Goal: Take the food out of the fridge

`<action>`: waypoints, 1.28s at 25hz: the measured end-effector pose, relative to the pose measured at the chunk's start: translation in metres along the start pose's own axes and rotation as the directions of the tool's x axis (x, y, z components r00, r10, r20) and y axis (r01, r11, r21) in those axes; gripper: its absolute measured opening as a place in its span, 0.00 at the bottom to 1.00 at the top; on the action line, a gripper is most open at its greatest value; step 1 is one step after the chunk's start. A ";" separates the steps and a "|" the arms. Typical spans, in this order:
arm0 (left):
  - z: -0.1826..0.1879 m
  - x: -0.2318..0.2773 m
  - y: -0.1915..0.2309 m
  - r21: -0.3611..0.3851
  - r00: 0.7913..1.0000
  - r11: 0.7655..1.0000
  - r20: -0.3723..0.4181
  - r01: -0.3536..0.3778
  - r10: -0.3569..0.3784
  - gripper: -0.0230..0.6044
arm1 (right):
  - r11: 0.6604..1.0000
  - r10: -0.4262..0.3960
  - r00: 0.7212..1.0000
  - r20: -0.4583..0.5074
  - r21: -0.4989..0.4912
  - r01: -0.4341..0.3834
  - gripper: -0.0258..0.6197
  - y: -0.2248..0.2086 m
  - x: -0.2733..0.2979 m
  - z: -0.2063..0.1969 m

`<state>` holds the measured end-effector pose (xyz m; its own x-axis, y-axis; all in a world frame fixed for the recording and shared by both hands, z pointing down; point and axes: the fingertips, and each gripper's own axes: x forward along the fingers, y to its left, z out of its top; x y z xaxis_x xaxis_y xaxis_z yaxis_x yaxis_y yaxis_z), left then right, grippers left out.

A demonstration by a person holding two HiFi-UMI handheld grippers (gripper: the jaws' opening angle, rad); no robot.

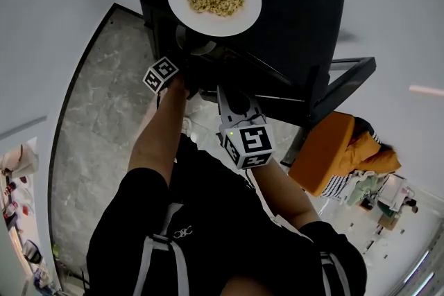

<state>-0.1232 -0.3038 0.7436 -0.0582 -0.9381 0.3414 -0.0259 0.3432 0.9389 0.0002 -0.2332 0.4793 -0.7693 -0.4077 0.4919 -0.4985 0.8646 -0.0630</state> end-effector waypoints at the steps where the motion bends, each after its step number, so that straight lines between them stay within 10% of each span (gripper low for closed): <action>1: 0.001 0.003 -0.002 0.000 1.000 1.000 0.002 0.002 -0.002 0.43 | 1.000 0.000 1.000 0.000 0.001 0.000 0.04 -0.003 0.002 -0.001; 20: 0.001 -0.031 0.007 0.058 0.994 0.993 -0.016 -0.107 0.108 0.42 | 0.998 0.063 0.998 0.002 0.019 -0.063 0.04 0.000 0.017 0.010; 25: 0.001 -0.031 -0.014 0.095 0.997 0.994 -0.062 -0.045 0.051 0.08 | 0.997 0.068 0.998 0.001 0.025 -0.068 0.04 0.002 0.015 0.009; 32: 0.003 -0.039 -0.016 -0.005 0.998 1.000 -0.059 -0.014 0.014 0.06 | 0.997 0.068 0.998 0.006 0.033 -0.069 0.04 0.001 0.010 0.007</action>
<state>-0.1234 -0.2728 0.7154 0.0000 -0.9343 0.3565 -0.0199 0.3565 0.9341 -0.0113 -0.2386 0.4782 -0.8041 -0.3494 0.4809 -0.4574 0.8805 -0.1250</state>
